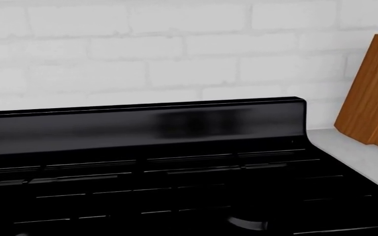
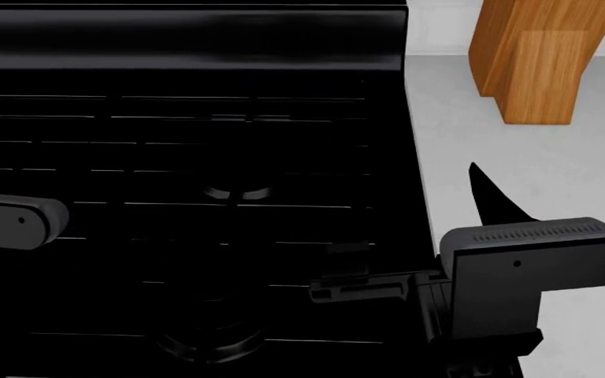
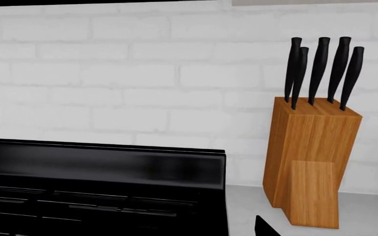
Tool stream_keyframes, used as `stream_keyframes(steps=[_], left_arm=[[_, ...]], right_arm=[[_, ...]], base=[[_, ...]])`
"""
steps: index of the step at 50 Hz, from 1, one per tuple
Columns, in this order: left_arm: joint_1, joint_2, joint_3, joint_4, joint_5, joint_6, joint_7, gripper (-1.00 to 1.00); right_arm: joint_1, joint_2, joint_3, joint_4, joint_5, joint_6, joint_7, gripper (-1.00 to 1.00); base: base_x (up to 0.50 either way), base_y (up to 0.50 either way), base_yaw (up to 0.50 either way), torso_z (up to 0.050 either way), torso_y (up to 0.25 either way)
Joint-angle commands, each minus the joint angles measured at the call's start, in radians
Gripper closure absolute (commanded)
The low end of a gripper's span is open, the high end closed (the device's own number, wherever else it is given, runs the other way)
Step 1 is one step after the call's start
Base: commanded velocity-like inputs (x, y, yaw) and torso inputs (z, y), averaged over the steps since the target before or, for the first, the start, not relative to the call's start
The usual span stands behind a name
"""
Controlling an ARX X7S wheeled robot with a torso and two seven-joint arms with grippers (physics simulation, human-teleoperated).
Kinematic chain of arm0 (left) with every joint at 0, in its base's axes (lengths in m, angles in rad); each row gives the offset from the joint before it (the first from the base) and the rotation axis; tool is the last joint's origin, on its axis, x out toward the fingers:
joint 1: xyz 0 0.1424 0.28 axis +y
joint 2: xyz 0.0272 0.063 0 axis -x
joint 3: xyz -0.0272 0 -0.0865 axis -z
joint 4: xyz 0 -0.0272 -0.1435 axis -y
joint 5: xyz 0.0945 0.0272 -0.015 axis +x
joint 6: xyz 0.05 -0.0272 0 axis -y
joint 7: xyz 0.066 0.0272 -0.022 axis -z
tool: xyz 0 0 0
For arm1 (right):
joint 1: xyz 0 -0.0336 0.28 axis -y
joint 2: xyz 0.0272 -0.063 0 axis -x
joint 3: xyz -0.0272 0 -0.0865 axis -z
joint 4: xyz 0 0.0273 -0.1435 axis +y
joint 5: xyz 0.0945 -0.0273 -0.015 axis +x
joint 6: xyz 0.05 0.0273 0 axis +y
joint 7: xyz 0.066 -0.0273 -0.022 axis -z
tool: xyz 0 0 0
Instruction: Press the start button on the microwave
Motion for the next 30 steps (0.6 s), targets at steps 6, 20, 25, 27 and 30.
stream_keyframes(steps=[6, 20, 25, 27, 30], left_arm=[[0.004, -0.003, -0.002, 0.007, -0.017, 0.010, -0.005, -1.00], [0.005, -0.015, 0.016, -0.005, -0.012, 0.022, -0.013, -1.00], [0.004, -0.015, 0.016, -0.011, -0.015, 0.027, -0.014, -1.00], [0.003, -0.015, 0.017, -0.018, -0.016, 0.032, -0.013, -1.00], [0.001, -0.016, 0.015, -0.019, -0.020, 0.030, -0.014, -1.00]], right_arm=[[-0.011, 0.007, -0.004, -0.004, 0.007, -0.010, 0.009, -1.00], [0.018, 0.019, 0.000, -0.114, -0.003, 0.035, 0.060, -1.00], [0.136, 0.062, -0.066, -0.260, -0.080, 0.132, 0.119, -1.00], [0.175, 0.083, -0.104, -0.295, -0.123, 0.147, 0.136, -1.00], [0.205, 0.062, -0.097, -0.313, -0.143, 0.084, 0.164, -1.00]], base=[[0.00, 0.00, 0.00, 0.000, 0.000], [0.00, 0.00, 0.00, 0.000, 0.000], [0.00, 0.00, 0.00, 0.000, 0.000], [0.00, 0.00, 0.00, 0.000, 0.000], [0.00, 0.00, 0.00, 0.000, 0.000]])
